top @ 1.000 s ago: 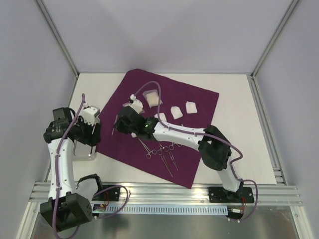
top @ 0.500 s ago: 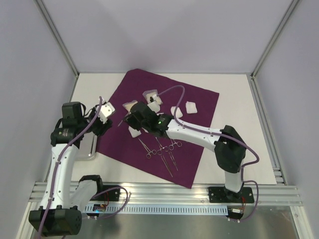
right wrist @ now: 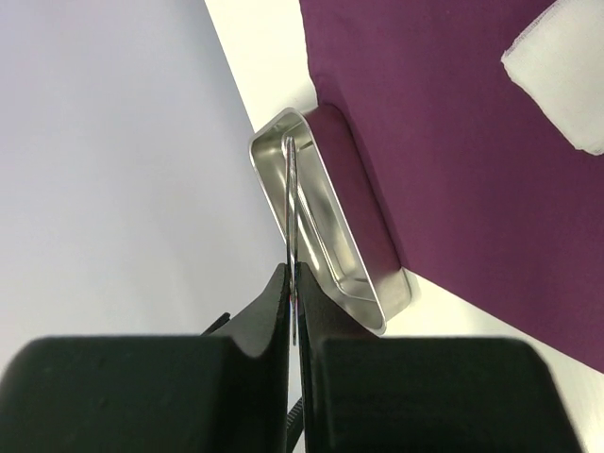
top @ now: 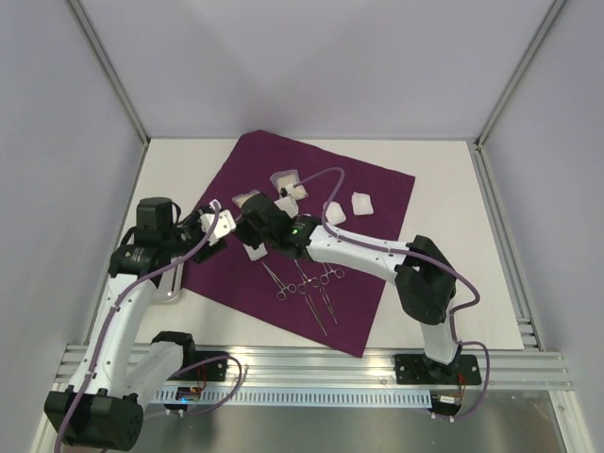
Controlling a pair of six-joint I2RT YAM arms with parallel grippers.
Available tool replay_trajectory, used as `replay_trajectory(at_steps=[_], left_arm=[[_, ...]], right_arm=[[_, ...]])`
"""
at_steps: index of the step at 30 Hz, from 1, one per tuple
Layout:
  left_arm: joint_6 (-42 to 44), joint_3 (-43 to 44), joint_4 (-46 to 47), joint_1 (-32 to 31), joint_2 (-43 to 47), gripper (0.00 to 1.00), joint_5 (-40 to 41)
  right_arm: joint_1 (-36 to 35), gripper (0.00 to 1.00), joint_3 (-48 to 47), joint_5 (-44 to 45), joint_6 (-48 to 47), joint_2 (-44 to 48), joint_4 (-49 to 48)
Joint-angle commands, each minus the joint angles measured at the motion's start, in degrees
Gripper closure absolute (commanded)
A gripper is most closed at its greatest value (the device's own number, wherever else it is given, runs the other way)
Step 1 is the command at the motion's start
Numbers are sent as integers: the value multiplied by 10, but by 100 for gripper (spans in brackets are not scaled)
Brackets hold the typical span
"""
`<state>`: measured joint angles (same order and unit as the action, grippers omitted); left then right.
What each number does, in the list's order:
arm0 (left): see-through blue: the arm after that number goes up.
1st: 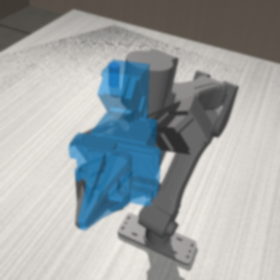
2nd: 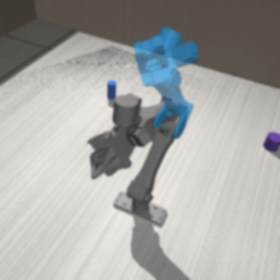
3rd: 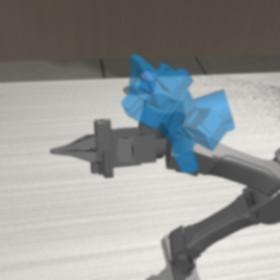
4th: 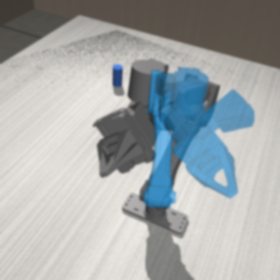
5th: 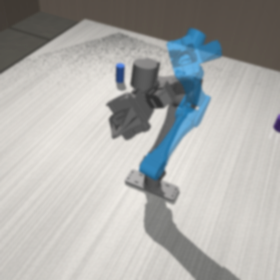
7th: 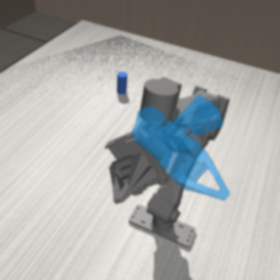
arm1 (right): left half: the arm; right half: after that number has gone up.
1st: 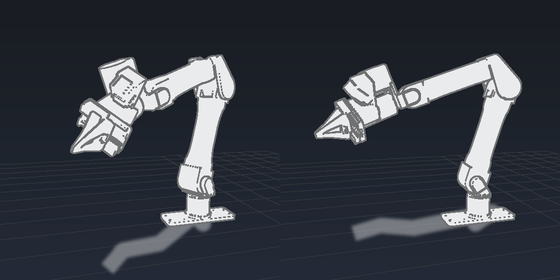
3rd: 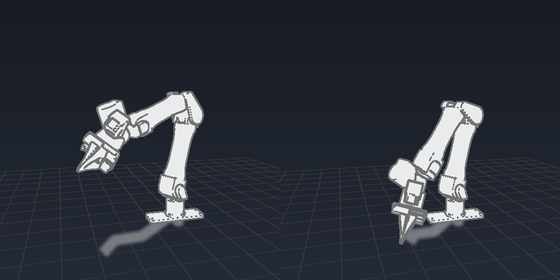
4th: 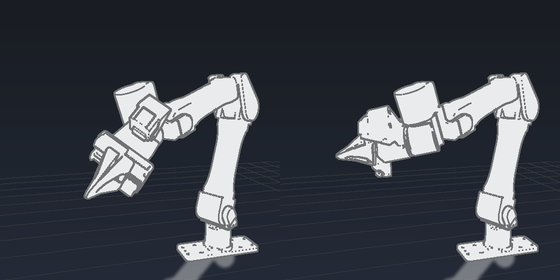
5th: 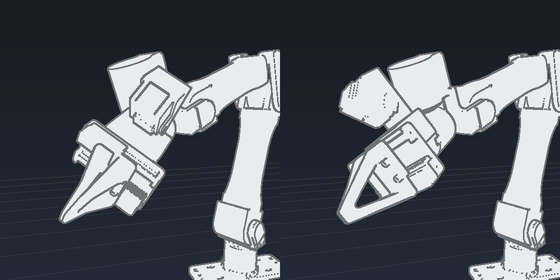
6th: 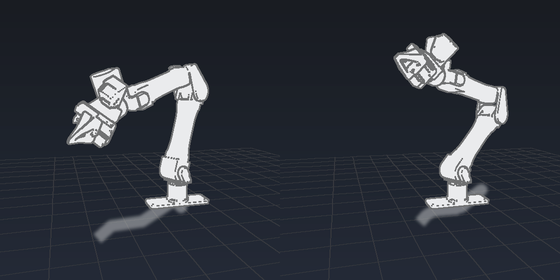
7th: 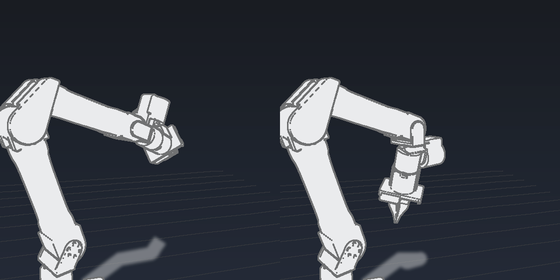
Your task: Prepare the surgical pack
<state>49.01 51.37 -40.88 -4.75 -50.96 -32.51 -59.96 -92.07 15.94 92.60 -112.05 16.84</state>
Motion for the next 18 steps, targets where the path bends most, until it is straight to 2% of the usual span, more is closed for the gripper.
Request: replay_trajectory(at_steps=[1,13,18], left_arm=[[41,-5,22,-3,2,39,6],[63,-36,67,-10,0,43,36],[78,-43,67,-13,1,48,44]], right_arm=[[-3,99,-19,1,21,0,-8],[-12,100,-23,-28,40,-12,-34],[-13,100,-25,-41,46,-17,-44]])
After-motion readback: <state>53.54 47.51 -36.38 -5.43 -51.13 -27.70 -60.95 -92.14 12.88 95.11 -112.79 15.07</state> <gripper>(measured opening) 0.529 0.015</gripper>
